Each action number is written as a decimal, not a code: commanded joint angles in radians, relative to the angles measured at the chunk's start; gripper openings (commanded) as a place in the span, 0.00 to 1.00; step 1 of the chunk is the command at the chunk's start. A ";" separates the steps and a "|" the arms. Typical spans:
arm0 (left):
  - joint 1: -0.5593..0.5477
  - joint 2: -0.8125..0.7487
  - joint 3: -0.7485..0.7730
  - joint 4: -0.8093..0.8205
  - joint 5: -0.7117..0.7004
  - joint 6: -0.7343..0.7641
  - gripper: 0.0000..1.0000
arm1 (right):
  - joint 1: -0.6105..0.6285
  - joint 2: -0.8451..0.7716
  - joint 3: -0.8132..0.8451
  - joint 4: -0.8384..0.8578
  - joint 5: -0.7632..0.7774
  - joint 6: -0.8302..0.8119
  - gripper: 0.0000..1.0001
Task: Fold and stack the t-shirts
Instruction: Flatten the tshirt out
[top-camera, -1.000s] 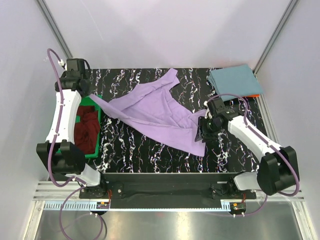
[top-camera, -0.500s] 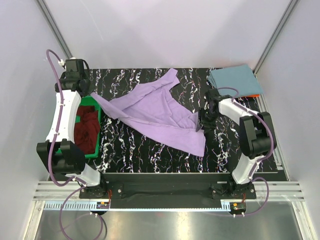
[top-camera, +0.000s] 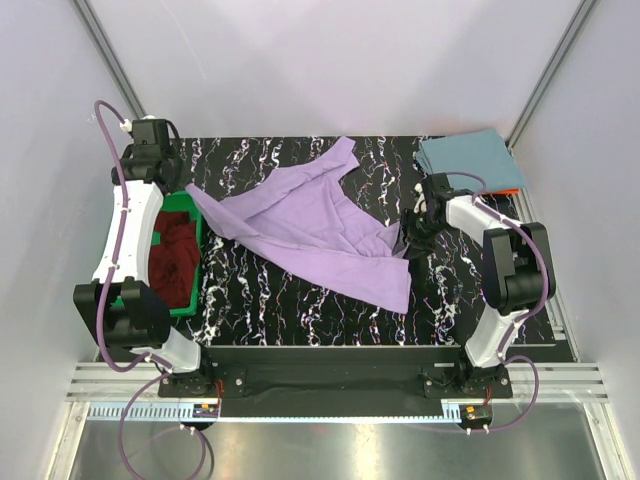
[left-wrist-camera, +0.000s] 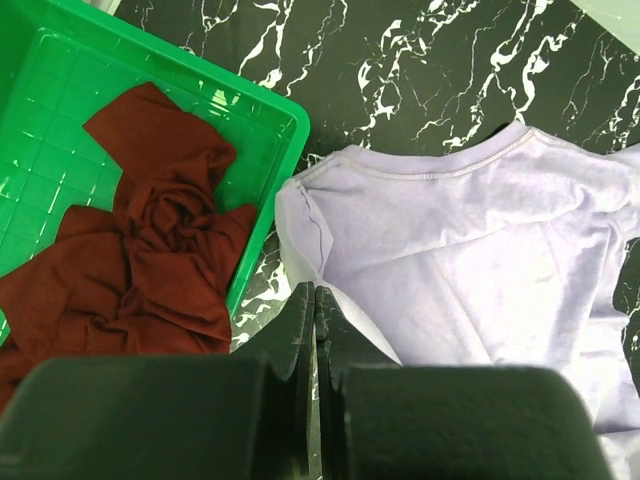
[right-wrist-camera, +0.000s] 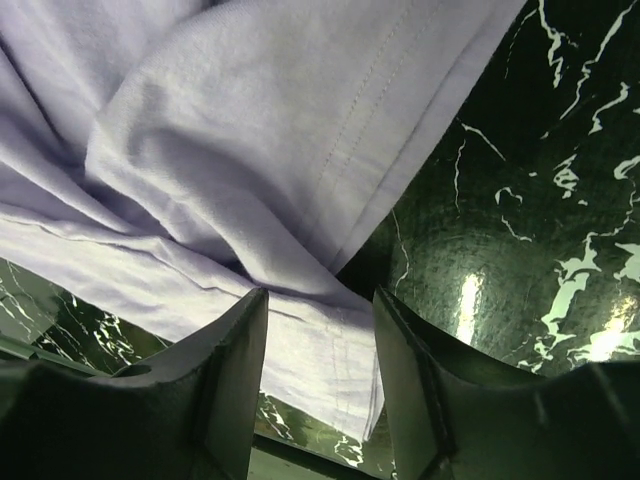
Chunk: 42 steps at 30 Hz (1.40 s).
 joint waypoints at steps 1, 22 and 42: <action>0.005 -0.004 0.004 0.056 0.020 -0.003 0.00 | -0.001 0.017 -0.008 0.033 -0.023 -0.017 0.53; 0.005 0.065 0.032 0.102 0.034 0.024 0.00 | -0.007 -0.067 -0.103 0.086 -0.093 -0.034 0.47; 0.004 0.055 0.013 0.113 0.049 0.020 0.00 | -0.005 -0.126 -0.118 0.052 -0.038 -0.022 0.40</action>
